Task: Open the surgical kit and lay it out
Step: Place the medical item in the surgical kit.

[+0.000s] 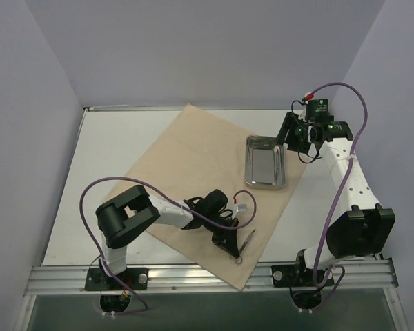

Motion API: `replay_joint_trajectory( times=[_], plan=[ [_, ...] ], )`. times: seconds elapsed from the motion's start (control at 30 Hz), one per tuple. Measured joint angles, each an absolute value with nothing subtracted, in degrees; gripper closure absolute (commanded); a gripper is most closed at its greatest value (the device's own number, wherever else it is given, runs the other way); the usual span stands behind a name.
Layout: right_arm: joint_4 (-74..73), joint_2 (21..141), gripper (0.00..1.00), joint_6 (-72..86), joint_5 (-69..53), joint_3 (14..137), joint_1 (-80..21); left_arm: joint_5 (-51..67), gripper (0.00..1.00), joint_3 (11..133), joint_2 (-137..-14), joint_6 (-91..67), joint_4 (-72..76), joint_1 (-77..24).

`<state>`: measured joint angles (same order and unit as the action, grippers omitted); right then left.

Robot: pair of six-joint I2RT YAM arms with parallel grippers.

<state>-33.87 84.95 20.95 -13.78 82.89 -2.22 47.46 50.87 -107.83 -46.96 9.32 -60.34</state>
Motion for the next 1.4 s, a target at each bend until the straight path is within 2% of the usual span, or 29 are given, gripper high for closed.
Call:
replay_joint_trajectory(
  times=[0.13,0.37,0.47,0.5,0.57,0.77,0.97,1.4],
  plan=[
    [-33.8,84.9,0.47,20.9,-13.9,82.9,-2.2,45.9,0.96,50.9,-109.4,-48.1,9.6,-60.5],
    [-33.8,84.9,0.47,20.9,-13.9,82.9,-2.2,43.5,0.87,51.8,-109.7,-48.4,7.0,-61.4],
    [-33.8,85.0,0.47,20.9,-13.9,82.8,-2.2,42.4,0.71,52.8,-109.7,-47.8,5.1,-61.4],
    [-33.8,85.0,0.47,20.9,-13.9,82.8,-2.2,41.8,0.61,53.0,-109.7,-47.5,4.4,-61.4],
    [-33.6,84.9,0.47,20.9,-14.0,82.5,-2.2,41.4,0.57,53.5,-109.7,-47.2,3.2,-61.4],
    [-33.6,84.9,0.47,20.9,-14.0,82.0,-2.2,40.7,0.51,53.9,-108.8,-46.9,1.9,-61.5],
    [-33.6,84.9,0.47,20.9,-14.0,81.9,-2.2,39.4,0.39,54.2,-107.0,-45.7,-1.0,-61.5],
    [-33.2,84.9,0.47,21.0,-14.0,81.9,-2.2,34.1,0.3,53.8,-102.6,-44.0,-5.8,-61.9]
  ],
)
